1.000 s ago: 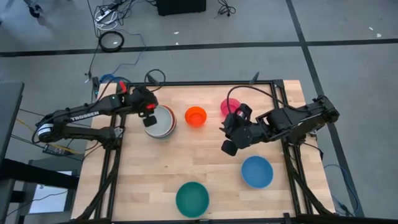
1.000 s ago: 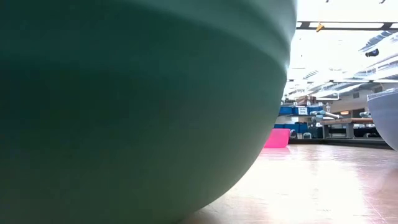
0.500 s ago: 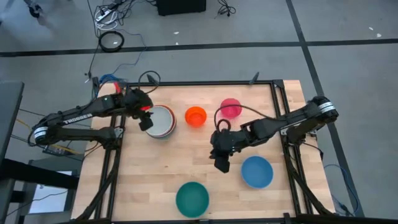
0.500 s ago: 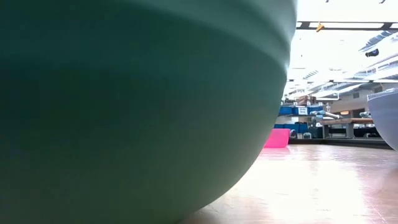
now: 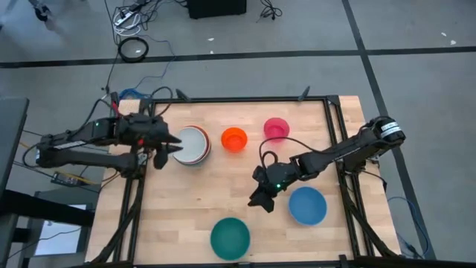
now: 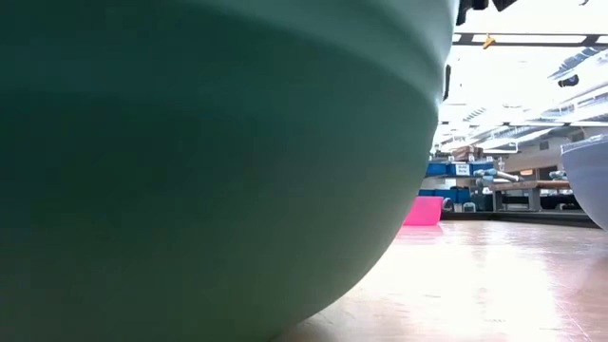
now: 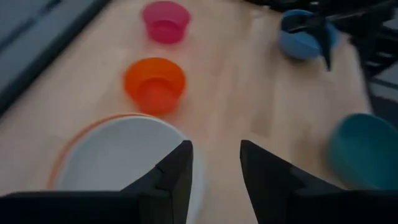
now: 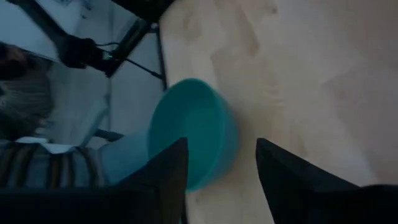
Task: Nest bowls inside each other
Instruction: Stack the green bowl on top of the white bowl
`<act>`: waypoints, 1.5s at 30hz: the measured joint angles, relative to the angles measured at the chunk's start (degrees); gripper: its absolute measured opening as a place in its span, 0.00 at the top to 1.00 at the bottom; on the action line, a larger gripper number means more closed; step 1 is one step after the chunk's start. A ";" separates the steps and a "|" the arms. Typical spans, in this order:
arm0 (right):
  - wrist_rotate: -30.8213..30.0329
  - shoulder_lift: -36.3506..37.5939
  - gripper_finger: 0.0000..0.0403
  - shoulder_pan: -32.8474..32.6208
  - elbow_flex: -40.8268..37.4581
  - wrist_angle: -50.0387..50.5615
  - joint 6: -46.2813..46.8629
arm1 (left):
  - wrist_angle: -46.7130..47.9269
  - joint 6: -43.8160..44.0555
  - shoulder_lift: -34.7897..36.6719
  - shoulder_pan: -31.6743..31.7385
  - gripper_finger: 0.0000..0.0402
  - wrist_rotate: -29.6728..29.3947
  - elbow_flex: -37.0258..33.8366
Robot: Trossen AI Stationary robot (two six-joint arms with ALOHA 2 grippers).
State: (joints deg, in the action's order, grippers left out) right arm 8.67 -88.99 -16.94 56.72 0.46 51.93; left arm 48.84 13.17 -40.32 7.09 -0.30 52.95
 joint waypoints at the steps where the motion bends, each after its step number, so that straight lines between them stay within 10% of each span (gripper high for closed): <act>1: -0.02 0.00 0.54 -0.49 -0.88 -1.47 0.87 | -0.02 1.41 -0.02 -1.44 0.64 0.00 0.00; 22: 5.10 -17.89 0.55 -4.64 -2.09 -29.07 6.98 | -12.32 17.40 -1.05 -19.20 0.64 1.48 -1.16; 45: 2.70 -17.92 0.56 -4.90 -2.07 -19.27 1.39 | -12.57 18.62 -1.70 -25.26 0.64 -3.08 -1.20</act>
State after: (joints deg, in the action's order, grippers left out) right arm 11.37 -106.91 -21.84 54.65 -18.81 53.32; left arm 36.27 31.79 -42.02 -18.17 -3.38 51.75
